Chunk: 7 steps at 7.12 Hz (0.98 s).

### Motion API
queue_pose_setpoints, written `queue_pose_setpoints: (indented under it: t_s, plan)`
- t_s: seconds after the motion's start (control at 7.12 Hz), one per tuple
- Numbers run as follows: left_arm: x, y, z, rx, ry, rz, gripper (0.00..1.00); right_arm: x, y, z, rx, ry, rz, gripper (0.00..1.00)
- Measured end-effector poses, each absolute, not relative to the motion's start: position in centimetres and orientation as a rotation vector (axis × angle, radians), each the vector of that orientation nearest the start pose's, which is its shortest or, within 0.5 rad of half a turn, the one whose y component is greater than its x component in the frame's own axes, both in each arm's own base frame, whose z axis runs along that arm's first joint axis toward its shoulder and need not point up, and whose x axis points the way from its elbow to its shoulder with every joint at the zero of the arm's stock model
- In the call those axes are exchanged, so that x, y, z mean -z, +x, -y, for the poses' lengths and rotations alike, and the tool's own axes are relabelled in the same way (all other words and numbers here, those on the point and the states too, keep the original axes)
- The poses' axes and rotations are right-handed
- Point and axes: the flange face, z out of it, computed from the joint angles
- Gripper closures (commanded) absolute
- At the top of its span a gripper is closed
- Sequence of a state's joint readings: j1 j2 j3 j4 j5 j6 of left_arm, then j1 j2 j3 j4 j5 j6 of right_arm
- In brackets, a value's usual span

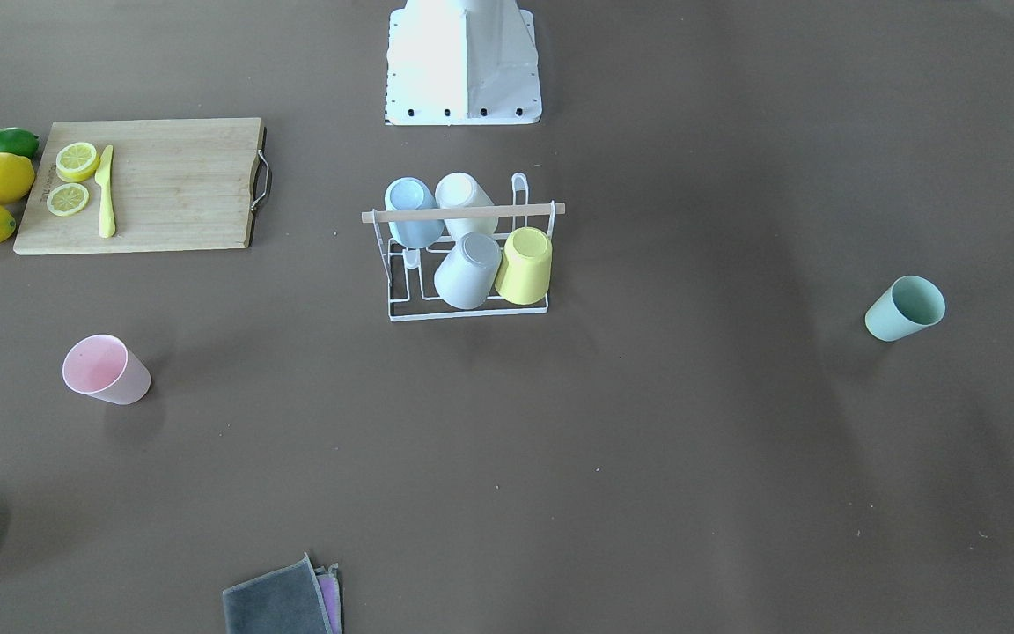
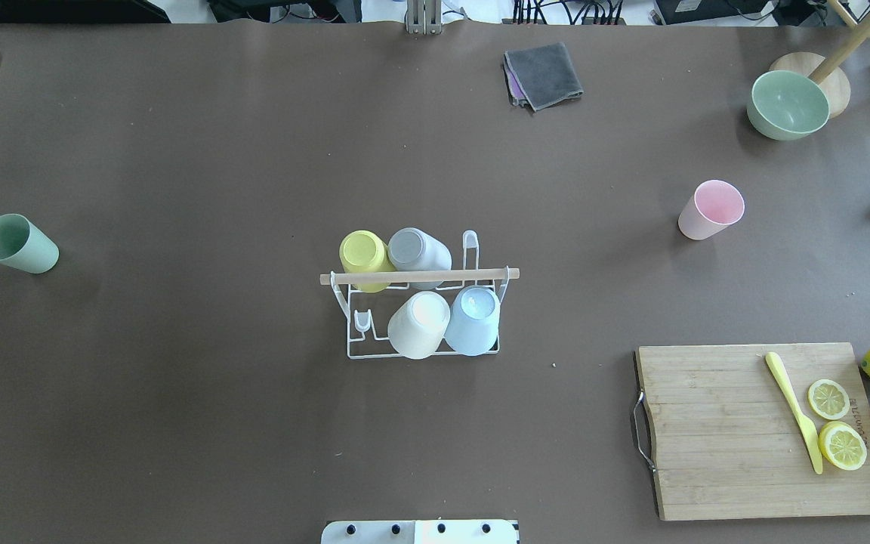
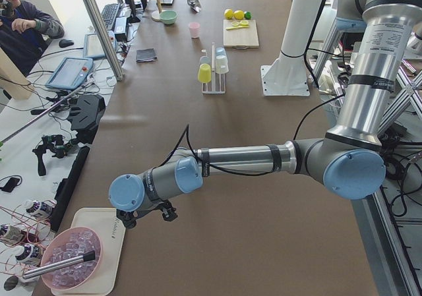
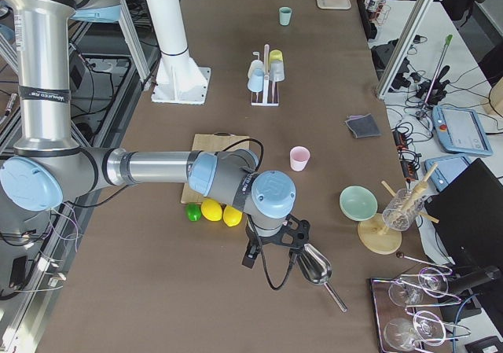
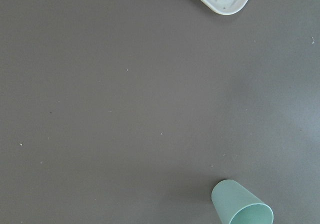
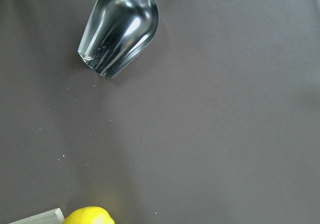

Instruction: Place cup on cup holder

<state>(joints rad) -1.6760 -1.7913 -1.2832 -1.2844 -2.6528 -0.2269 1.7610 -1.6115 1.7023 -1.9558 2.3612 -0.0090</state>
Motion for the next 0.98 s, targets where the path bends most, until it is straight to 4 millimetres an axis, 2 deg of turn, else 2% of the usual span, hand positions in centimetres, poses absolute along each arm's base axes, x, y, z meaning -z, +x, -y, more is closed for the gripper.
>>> queue_pose_setpoints:
  t_s: [0.14,0.42,0.56,0.98]
  plan:
    - [-68.7,-10.1,55.3,0.475,-0.383,-1.041,0.02,-64.2,14.4,43.2,-0.303,-0.195,0.847,0.0]
    - [-69.7,-9.9,56.8,0.528,-0.449,-1.023,0.02,-61.9,14.0,44.7,-0.426,-0.212,0.941,0.0]
    - [-70.0,-9.8,57.3,0.567,-0.489,-1.035,0.02,-61.5,13.8,45.5,-0.496,-0.231,1.004,0.0]
    - [-72.4,-9.0,58.3,0.706,-0.628,-1.153,0.02,-64.6,12.4,47.1,-0.666,-0.32,1.159,0.0]
